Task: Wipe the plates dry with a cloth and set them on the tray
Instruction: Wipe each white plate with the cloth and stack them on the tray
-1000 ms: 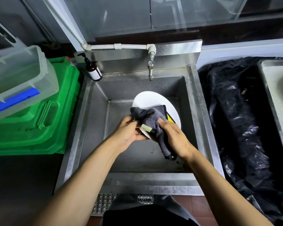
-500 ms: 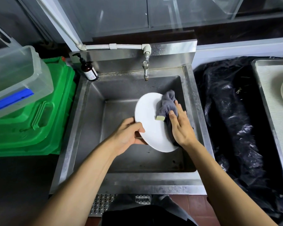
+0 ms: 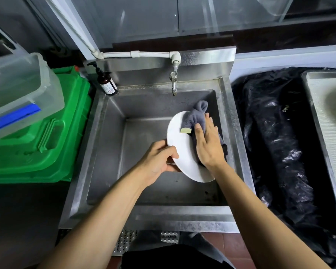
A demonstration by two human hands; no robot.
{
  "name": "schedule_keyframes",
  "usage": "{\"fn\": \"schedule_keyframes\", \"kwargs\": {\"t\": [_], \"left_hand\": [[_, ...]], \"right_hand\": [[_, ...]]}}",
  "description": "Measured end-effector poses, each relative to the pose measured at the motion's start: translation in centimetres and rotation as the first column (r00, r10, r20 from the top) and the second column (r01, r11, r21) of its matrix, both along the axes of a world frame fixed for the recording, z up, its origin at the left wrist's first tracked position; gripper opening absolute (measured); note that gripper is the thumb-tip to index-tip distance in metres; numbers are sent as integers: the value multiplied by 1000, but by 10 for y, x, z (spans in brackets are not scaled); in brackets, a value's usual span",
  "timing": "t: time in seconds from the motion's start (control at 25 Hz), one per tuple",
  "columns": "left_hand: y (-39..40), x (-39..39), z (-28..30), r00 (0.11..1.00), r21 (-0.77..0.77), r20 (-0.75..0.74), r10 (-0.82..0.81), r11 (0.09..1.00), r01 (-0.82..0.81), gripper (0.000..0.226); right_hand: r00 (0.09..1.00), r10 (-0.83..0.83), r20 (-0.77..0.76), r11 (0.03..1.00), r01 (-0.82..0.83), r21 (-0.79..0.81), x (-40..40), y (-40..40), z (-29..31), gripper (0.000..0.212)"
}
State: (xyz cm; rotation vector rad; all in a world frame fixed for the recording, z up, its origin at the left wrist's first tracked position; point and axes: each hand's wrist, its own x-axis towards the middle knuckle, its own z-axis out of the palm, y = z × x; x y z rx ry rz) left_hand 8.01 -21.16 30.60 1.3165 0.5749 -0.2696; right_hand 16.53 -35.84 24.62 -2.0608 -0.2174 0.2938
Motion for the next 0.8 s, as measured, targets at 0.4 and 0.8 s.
{"fn": "schedule_keyframes", "kwargs": {"t": [0.4,0.8], "left_hand": [[1,3,-3,1000,-14,-9,19,1000,-20,21],[8,2,-1,999,0,-12,34,999,-34,26]], "right_hand": [[998,-53,-34,999,52,-9,0,-3,-7,56],[996,17,-82,998,-12,60,-12,6,-5,57]]}}
